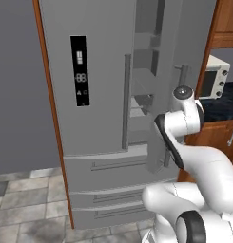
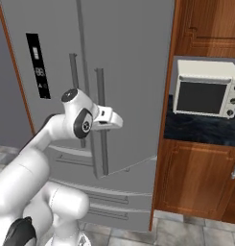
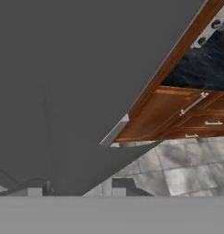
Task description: Open the fridge, grab two sodas, and place both sodas inside the bowl with ice on the dining counter.
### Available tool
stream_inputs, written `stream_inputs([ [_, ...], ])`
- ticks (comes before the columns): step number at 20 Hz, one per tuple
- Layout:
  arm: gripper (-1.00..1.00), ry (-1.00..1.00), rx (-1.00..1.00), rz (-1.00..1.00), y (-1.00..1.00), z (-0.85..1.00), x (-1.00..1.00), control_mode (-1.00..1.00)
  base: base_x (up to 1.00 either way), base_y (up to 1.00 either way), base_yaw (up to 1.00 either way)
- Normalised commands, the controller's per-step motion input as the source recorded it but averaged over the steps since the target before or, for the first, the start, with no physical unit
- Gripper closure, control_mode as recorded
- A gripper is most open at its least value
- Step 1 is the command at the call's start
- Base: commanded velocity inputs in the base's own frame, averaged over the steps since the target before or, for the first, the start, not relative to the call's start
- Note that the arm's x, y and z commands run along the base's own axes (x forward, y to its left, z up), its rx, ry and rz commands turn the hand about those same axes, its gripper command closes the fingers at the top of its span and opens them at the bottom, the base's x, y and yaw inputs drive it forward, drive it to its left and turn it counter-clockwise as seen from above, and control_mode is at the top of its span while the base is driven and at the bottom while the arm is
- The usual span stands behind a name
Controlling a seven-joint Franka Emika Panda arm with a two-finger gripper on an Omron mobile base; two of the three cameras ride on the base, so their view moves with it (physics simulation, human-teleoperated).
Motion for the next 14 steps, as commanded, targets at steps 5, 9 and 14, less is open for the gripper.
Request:
stream_inputs([
  [5,-1.0,0.1,-0.07,-0.05,-0.46,-0.07,-0.59,-1.0,0.0,0.0,0.0],
  [9,-1.0,0.05,-0.13,0.01,-0.03,-0.46,-0.54,-1.0,0.0,0.0,0.0],
  [14,-1.0,0.0,-0.13,0.09,0.45,-0.12,-0.7,-1.0,0.0,0.0,0.0],
])
